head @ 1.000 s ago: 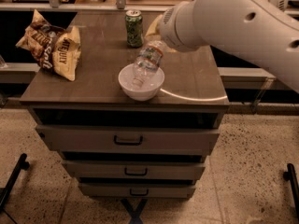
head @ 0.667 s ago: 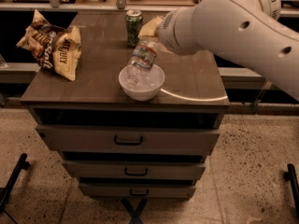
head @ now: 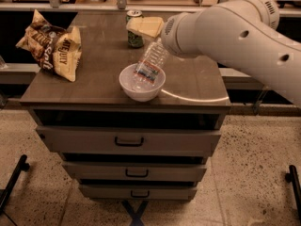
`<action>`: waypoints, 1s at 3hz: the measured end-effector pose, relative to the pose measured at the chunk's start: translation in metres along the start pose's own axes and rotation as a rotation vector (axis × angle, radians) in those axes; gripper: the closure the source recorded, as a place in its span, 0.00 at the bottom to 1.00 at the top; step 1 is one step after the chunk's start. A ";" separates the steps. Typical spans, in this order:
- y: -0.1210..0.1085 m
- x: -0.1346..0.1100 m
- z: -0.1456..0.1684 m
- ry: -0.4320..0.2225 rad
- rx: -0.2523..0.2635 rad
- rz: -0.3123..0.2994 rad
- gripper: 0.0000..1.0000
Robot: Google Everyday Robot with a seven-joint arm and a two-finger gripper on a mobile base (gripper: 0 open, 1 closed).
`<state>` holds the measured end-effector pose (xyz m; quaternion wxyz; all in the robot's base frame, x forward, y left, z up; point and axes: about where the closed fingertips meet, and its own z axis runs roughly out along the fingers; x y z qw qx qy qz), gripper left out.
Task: Place water bottle into white bowl
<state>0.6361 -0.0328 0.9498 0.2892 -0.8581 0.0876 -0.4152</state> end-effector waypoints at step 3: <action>-0.001 0.059 -0.030 0.018 -0.115 0.117 0.00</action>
Offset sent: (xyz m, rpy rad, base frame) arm 0.0163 -0.0441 0.0628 -0.0154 0.0634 -0.1943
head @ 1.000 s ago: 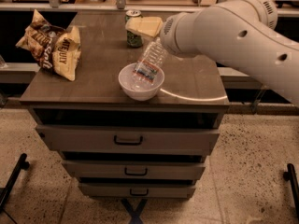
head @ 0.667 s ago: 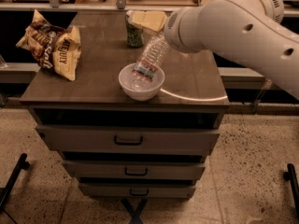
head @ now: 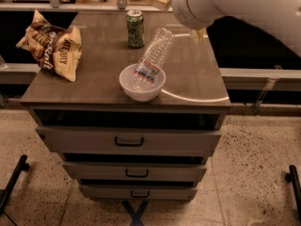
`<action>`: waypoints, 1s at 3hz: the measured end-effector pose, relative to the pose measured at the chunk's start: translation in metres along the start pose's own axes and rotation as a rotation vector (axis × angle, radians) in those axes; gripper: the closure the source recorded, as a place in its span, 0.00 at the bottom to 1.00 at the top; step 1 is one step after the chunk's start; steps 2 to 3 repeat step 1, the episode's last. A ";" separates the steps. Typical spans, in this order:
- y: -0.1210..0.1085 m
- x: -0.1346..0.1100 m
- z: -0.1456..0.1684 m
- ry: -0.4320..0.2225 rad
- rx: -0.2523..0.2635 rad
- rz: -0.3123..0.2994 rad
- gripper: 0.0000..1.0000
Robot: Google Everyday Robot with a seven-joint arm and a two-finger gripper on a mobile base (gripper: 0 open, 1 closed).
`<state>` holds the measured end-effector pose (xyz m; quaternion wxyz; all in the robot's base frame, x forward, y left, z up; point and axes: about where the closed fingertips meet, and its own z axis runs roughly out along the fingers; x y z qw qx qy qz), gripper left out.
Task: Place water bottle into white bowl
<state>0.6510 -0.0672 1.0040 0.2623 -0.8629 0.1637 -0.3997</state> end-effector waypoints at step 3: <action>0.003 0.000 -0.006 -0.017 -0.029 0.008 0.00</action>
Offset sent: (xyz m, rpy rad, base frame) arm 0.0000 0.0000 0.0000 0.0000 0.0000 0.0000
